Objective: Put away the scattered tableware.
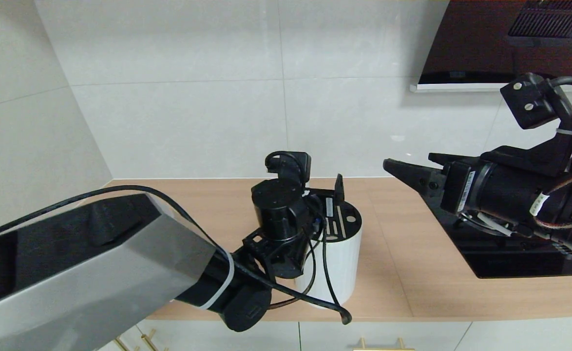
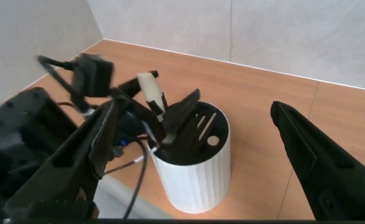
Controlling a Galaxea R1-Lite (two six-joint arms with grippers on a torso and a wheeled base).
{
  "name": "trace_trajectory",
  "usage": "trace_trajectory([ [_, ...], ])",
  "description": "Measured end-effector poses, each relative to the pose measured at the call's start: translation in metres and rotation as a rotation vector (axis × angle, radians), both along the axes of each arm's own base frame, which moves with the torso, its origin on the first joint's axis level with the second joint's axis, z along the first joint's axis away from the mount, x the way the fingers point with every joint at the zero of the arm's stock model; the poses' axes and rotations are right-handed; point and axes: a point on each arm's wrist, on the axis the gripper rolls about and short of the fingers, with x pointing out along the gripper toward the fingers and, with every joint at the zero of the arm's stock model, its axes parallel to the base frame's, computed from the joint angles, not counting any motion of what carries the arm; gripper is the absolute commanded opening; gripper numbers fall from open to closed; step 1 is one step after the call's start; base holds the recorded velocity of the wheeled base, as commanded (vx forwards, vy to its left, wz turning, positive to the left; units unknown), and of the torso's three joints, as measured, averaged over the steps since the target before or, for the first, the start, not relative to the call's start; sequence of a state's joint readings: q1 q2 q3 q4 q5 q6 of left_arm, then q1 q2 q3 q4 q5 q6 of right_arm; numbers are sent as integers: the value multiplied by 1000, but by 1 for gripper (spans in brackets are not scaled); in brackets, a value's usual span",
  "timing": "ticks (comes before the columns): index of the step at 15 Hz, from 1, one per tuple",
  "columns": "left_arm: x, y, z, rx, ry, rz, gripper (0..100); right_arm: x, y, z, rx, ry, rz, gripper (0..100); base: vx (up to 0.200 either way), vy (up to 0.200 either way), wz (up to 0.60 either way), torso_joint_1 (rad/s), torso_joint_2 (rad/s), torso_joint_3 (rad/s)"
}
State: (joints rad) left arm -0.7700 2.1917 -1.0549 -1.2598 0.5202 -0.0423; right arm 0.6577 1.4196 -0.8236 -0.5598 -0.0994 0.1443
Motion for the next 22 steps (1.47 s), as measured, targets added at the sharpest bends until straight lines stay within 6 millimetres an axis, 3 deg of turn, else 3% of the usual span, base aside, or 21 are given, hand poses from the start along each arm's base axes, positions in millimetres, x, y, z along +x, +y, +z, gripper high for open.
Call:
trace_trajectory([
  [3,-20,18,37,-46,-61,-38,100,-1,-1,1,3,-3,-1,100,0,0,0,0,0,0],
  [6,-54,55,85,-83,-138,-142,100,-1,-2,1,3,-5,-8,100,0,0,0,0,0,0],
  [8,-75,89,111,-85,-167,-165,100,-3,-6,-2,-33,-18,-22,100,0,0,0,0,0,0],
  [11,-90,158,137,-98,-189,-25,100,-16,-29,-13,-107,-38,-72,100,0,0,0,0,0,0],
  [14,-124,205,145,-93,-172,75,100,-44,-64,-28,-132,-40,-143,100,0,0,0,0,0,0],
  [17,-181,238,143,-78,-140,114,100,-86,-100,-37,-104,-95,-228,100,0,0,0,0,0,0],
  [20,-249,265,128,-61,-104,122,100,-134,-127,-52,-82,-142,-309,100,0,0,0,0,0,0],
  [22,-292,281,108,-45,-74,129,100,-166,-142,-64,-95,-165,-389,100,0,0,0,0,0,0],
])
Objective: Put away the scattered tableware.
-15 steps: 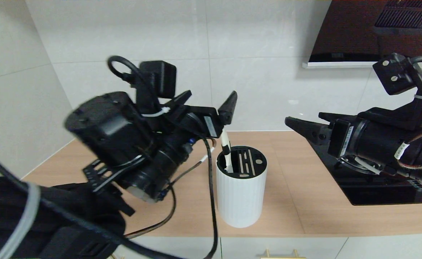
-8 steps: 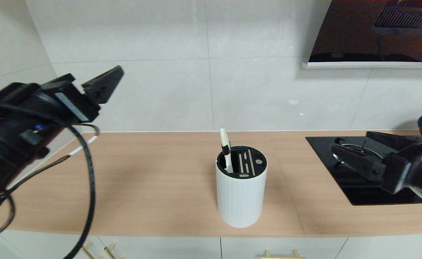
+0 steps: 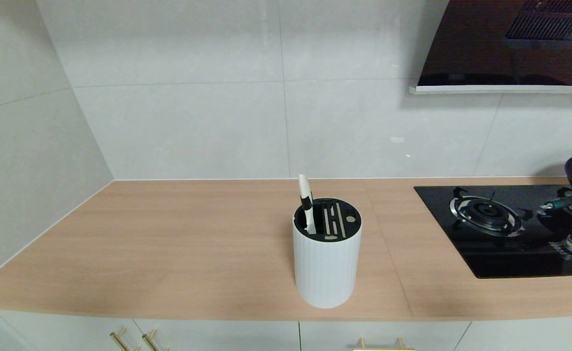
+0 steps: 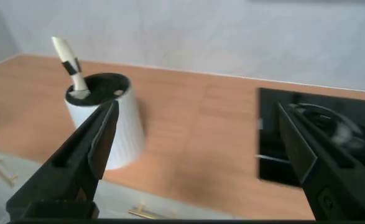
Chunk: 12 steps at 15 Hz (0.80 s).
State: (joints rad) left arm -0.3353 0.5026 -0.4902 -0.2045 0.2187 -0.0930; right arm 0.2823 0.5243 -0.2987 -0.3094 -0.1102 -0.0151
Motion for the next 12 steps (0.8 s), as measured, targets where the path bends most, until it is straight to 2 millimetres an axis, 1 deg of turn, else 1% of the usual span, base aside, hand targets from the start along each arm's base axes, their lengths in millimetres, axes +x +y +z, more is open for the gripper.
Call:
trace_trajectory([
  [2,-37,11,-23,8,-1,13,100,-31,-8,-13,-28,-35,-74,100,0,0,0,0,0,0],
  [3,-50,14,-32,4,-14,43,100,-43,-10,-18,-35,-65,-100,100,0,0,0,0,0,0],
  [4,-59,15,-38,-2,-33,81,100,-53,-11,-24,-44,-80,-125,100,0,0,0,0,0,0],
  [5,-65,15,-41,-2,-58,104,100,-58,-12,-30,-51,-84,-156,100,0,0,0,0,0,0],
  [7,-69,12,-50,34,-70,177,100,-64,-11,-35,-52,-115,-195,100,0,0,0,0,0,0],
  [8,-69,10,-55,45,-76,223,100,-68,-10,-40,-56,-126,-218,100,0,0,0,0,0,0],
  [10,-72,6,-67,63,-82,257,100,-69,-8,-53,-57,-123,-267,100,0,0,0,0,0,0],
  [11,-70,5,-76,69,-74,275,100,-68,-8,-58,-54,-126,-296,100,0,0,0,0,0,0],
  [12,-65,4,-90,75,-40,287,100,-65,-8,-68,-55,-108,-315,100,0,0,0,0,0,0],
])
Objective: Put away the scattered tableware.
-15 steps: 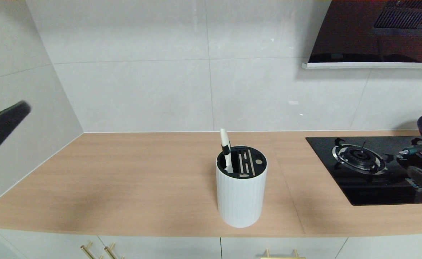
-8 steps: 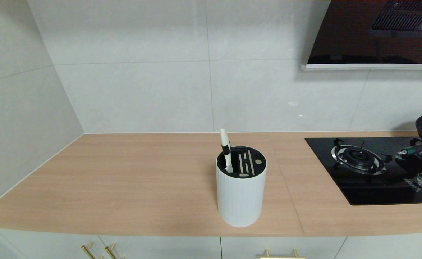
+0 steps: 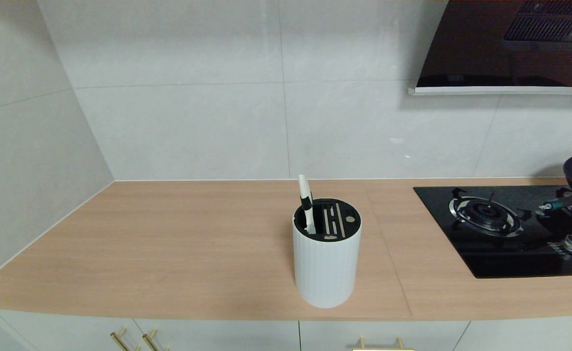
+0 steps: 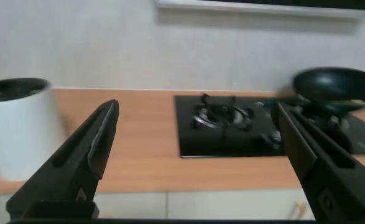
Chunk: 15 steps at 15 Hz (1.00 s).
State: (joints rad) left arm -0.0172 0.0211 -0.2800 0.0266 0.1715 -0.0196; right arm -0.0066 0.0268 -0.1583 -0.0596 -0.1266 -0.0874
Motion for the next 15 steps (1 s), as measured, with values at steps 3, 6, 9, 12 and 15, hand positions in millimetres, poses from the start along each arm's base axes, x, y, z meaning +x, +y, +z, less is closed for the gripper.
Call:
trace_trajectory([
  [3,21,-1,-48,-2,118,3,100,11,1,-30,3,49,27,100,0,0,0,0,0,0],
  [6,27,-2,-67,3,190,-54,100,13,2,-45,9,160,93,100,0,0,0,0,0,0],
  [9,28,-3,-71,34,225,-97,100,13,2,-47,6,171,111,100,0,0,0,0,0,0],
  [12,28,-3,-72,29,226,-98,100,13,3,-48,-31,175,126,100,0,0,0,0,0,0],
  [15,28,-3,-72,26,226,-98,100,13,3,-48,2,172,132,100,0,0,0,0,0,0],
])
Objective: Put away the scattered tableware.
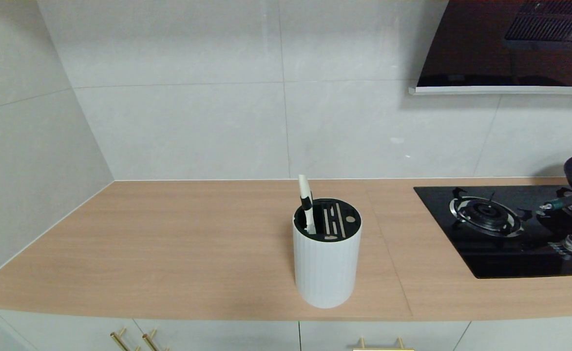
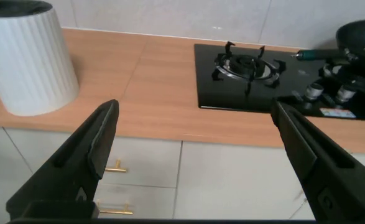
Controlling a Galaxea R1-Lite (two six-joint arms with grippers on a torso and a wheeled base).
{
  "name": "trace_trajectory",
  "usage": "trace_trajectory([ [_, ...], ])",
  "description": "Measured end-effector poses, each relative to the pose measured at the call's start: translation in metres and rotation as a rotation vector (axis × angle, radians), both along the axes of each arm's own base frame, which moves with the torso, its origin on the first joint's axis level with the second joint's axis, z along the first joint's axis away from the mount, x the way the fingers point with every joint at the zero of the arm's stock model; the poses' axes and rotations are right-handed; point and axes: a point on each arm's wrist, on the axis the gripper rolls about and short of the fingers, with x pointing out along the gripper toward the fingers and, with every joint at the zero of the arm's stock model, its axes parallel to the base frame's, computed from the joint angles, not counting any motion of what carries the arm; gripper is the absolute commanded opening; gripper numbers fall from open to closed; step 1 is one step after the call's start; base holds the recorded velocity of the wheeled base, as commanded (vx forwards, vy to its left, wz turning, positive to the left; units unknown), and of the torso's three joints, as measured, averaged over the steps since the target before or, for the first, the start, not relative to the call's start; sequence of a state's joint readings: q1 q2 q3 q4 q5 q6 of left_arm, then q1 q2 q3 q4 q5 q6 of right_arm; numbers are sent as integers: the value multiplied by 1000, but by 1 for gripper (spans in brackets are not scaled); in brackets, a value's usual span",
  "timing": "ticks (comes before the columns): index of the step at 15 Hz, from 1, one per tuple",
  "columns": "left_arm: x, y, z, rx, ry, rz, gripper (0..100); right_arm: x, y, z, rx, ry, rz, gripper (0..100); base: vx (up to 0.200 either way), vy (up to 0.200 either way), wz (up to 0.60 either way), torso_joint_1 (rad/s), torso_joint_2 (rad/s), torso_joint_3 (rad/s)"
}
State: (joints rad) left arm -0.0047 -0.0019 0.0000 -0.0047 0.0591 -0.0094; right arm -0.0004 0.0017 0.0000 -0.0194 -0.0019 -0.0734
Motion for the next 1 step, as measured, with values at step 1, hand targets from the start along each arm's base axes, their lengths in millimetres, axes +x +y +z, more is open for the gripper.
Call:
trace_trajectory([
  [1,0,0,0,0,0,0,100,0,0,0,0,0,1,100,0,0,0,0,0,0],
])
